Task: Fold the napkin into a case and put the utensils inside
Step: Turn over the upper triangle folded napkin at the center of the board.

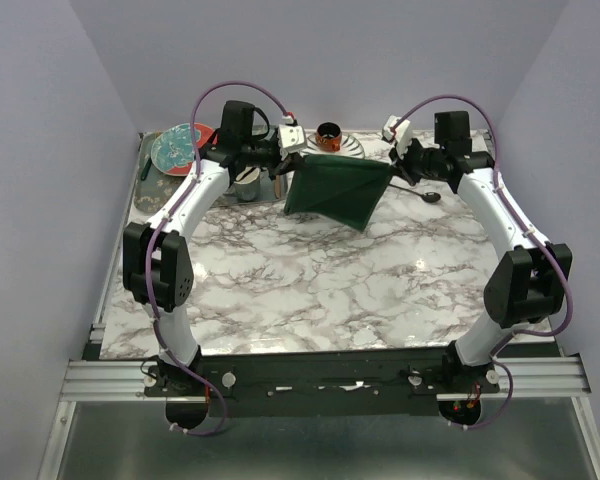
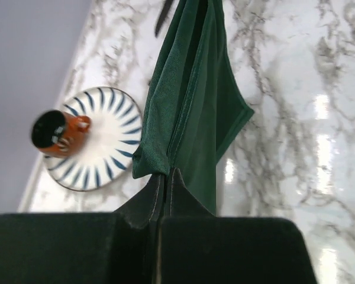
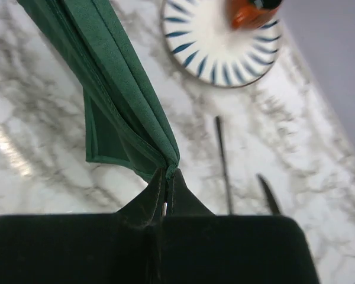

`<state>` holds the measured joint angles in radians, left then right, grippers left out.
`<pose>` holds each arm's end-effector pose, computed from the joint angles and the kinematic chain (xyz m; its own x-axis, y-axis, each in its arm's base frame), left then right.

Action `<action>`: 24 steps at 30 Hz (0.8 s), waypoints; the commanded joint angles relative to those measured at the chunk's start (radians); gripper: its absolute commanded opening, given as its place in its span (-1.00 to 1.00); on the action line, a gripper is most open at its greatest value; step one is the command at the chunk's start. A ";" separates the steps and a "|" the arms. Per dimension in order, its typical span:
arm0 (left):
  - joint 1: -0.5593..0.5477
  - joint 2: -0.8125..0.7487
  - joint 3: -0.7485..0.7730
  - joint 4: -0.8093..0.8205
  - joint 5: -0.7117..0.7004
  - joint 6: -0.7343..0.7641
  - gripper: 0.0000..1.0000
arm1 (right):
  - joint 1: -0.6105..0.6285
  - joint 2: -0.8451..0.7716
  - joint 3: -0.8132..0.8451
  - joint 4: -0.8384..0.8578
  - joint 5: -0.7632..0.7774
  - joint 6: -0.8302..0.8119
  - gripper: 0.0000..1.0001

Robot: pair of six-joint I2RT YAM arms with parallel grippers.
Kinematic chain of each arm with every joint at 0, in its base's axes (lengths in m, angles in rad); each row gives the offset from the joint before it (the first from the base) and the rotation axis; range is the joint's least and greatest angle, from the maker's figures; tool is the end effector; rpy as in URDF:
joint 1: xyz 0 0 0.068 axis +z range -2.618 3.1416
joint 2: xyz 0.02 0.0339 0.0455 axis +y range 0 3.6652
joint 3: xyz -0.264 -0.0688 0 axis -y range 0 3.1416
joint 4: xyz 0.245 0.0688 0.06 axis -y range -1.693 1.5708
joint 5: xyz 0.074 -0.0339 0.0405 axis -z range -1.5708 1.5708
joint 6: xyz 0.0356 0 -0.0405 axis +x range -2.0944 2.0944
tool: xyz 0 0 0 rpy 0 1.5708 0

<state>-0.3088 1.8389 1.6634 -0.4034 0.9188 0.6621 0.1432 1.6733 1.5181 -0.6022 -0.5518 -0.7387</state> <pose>0.3931 -0.1551 0.3321 0.0920 0.3622 -0.9275 0.9658 0.1942 0.1716 0.3676 0.0719 0.3259 -0.1671 -0.6034 -0.7797 -0.8265 0.5170 -0.2230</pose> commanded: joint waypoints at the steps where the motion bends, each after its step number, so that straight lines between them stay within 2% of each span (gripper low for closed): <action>1: 0.020 0.039 -0.011 0.181 0.043 0.233 -1.00 | -0.001 -0.026 -0.073 0.388 0.075 -0.210 -0.99; 4: 0.019 0.019 -0.111 0.234 0.064 0.347 -1.00 | 0.001 -0.075 -0.214 0.555 0.073 -0.266 -0.99; 5: 0.019 0.005 -0.149 0.251 0.081 0.370 -1.00 | 0.004 -0.092 -0.307 0.582 0.066 -0.284 -0.99; 7: 0.017 -0.042 -0.276 0.264 0.100 0.422 -1.00 | 0.018 -0.139 -0.415 0.658 0.040 -0.359 -0.99; 9: 0.013 -0.084 -0.412 0.259 0.111 0.539 -1.00 | 0.033 -0.211 -0.577 0.712 0.017 -0.407 -0.99; 11: 0.007 -0.141 -0.497 0.223 0.111 0.670 -1.00 | 0.053 -0.254 -0.662 0.751 -0.002 -0.474 -0.99; 13: -0.004 -0.191 -0.595 0.178 0.115 0.732 -1.00 | 0.070 -0.308 -0.778 0.783 -0.019 -0.539 -0.99; 18: -0.029 -0.265 -0.773 0.082 0.098 0.928 -1.00 | 0.098 -0.391 -0.972 0.783 -0.057 -0.697 -0.99; 19: -0.033 -0.277 -0.790 0.043 0.086 0.996 -1.00 | 0.105 -0.415 -1.022 0.773 -0.062 -0.752 -0.99; 24: -0.062 -0.303 -0.856 -0.060 0.058 1.122 -1.00 | 0.134 -0.475 -1.119 0.710 -0.100 -0.895 -0.99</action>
<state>-0.3569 1.5646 0.8589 -0.3130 1.0016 1.5761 0.2638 1.2533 0.4671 0.1284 -0.6235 -1.4349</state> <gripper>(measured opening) 0.012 0.016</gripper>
